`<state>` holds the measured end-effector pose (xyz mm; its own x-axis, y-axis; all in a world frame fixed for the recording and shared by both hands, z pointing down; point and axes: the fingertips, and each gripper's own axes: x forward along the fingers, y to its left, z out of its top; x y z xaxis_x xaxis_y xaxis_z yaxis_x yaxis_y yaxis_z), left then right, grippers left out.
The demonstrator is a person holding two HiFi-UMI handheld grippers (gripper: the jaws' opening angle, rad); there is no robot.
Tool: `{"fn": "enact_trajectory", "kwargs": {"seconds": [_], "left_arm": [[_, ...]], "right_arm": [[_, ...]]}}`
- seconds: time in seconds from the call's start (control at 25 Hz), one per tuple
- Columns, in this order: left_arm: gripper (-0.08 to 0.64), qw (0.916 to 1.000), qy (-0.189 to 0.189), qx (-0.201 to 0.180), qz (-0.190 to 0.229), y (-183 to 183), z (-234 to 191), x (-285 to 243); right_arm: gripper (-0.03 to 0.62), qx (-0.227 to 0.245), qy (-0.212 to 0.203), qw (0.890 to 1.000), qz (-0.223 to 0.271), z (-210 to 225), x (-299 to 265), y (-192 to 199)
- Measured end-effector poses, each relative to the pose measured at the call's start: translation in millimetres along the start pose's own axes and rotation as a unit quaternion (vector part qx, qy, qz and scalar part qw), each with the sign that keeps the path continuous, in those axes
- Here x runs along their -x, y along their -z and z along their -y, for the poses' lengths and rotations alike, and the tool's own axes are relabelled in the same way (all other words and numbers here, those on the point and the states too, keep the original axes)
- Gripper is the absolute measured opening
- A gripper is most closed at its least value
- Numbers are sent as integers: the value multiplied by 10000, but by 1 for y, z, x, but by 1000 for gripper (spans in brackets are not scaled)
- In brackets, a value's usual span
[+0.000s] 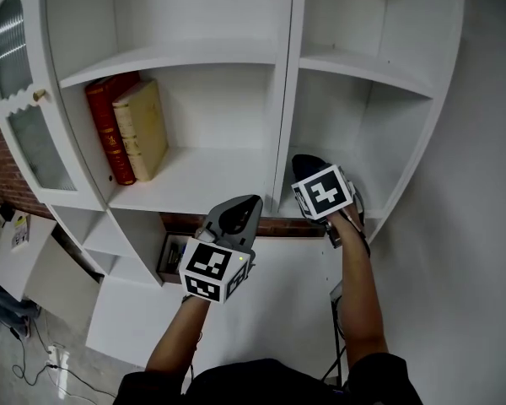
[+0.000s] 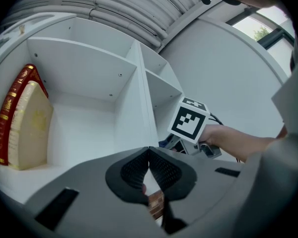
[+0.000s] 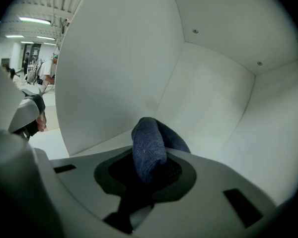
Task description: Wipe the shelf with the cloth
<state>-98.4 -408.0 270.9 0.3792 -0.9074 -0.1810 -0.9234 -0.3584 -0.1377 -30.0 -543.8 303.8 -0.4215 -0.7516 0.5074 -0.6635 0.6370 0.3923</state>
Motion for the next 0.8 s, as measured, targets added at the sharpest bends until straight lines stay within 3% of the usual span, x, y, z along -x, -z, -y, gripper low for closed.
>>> {"fn": "enact_trajectory", "kwargs": {"seconds": [0.52,0.8], "left_arm": [[17,9997,-150,176,22,5,-18,11],[17,9997,-162,202,40,4,-22,12]], "right_arm": [[89,365,-286,9987,188,-31,-13,-22],[89,282,-384,9986,211,-32,-13,-23]]}}
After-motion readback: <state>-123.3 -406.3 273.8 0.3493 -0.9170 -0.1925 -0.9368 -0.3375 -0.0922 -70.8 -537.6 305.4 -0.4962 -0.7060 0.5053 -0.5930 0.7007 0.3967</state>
